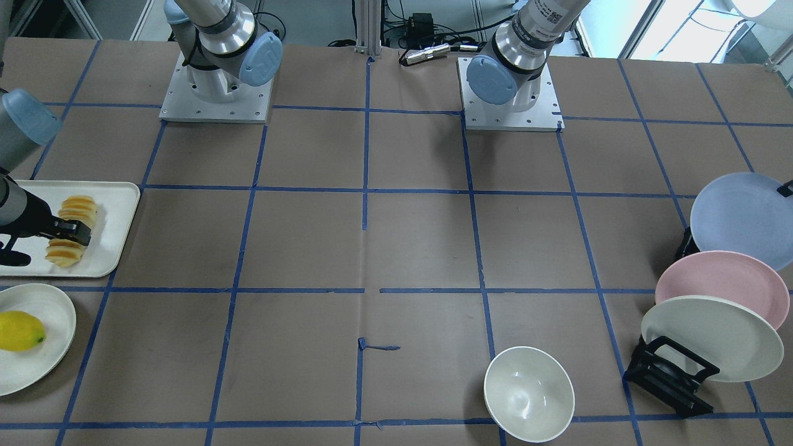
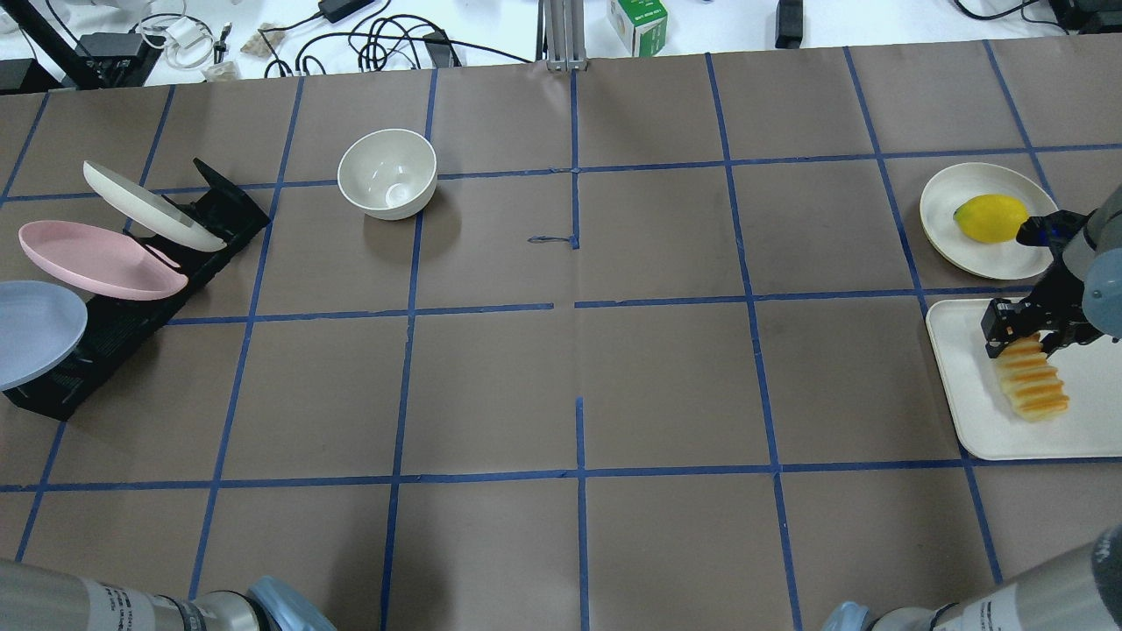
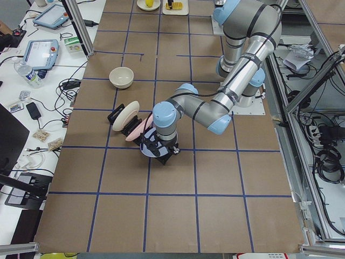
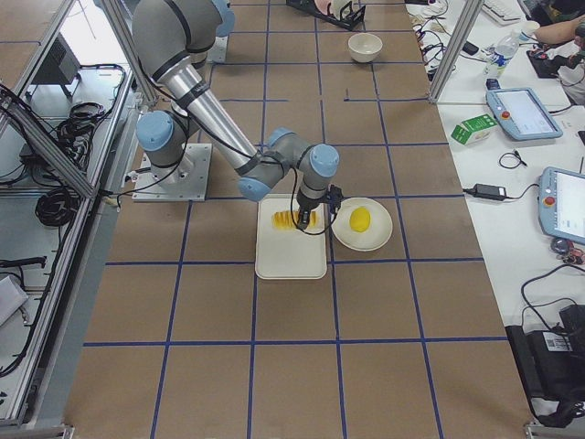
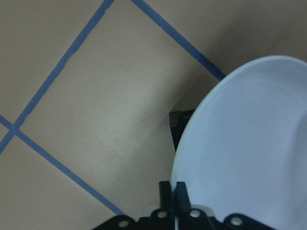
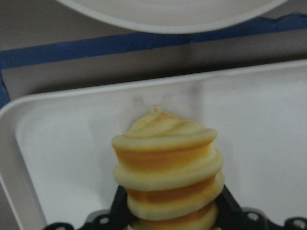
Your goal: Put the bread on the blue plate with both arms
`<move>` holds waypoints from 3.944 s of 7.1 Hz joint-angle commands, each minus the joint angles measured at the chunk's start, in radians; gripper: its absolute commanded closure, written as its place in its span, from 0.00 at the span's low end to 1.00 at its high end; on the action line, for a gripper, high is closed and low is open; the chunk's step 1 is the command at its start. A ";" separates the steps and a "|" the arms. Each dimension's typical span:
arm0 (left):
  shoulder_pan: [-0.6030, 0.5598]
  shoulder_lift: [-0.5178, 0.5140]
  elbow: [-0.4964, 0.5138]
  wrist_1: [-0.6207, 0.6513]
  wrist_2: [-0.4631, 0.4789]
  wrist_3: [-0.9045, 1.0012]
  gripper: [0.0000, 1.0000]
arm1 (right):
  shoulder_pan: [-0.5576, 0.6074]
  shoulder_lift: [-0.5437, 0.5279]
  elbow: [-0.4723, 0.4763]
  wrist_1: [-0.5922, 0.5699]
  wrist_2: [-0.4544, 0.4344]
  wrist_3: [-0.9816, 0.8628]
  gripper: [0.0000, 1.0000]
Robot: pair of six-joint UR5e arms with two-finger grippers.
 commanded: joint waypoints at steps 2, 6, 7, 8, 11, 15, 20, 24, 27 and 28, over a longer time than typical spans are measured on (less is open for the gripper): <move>0.001 0.116 0.042 -0.475 0.119 0.007 1.00 | 0.001 -0.061 -0.007 0.025 -0.031 0.000 1.00; -0.261 0.189 -0.064 -0.682 -0.236 0.094 1.00 | 0.089 -0.152 -0.192 0.270 0.021 0.140 1.00; -0.362 0.189 -0.092 -0.629 -0.363 0.091 1.00 | 0.136 -0.154 -0.267 0.340 0.018 0.164 1.00; -0.469 0.196 -0.143 -0.516 -0.470 0.080 1.00 | 0.163 -0.155 -0.332 0.450 0.023 0.187 1.00; -0.730 0.183 -0.347 -0.096 -0.628 -0.290 1.00 | 0.288 -0.160 -0.415 0.537 0.047 0.248 1.00; -1.024 0.056 -0.443 0.496 -0.610 -0.762 1.00 | 0.420 -0.200 -0.415 0.536 0.067 0.367 1.00; -1.067 -0.061 -0.534 0.784 -0.510 -0.771 1.00 | 0.585 -0.132 -0.412 0.482 0.193 0.558 1.00; -1.056 -0.023 -0.489 0.798 -0.496 -0.756 0.00 | 0.820 -0.027 -0.411 0.323 0.195 0.852 1.00; -1.023 0.021 -0.280 0.427 -0.440 -0.719 0.00 | 0.920 0.087 -0.411 0.243 0.196 0.888 1.00; -1.026 0.049 -0.186 0.266 -0.354 -0.701 0.00 | 0.938 0.119 -0.412 0.223 0.196 0.890 1.00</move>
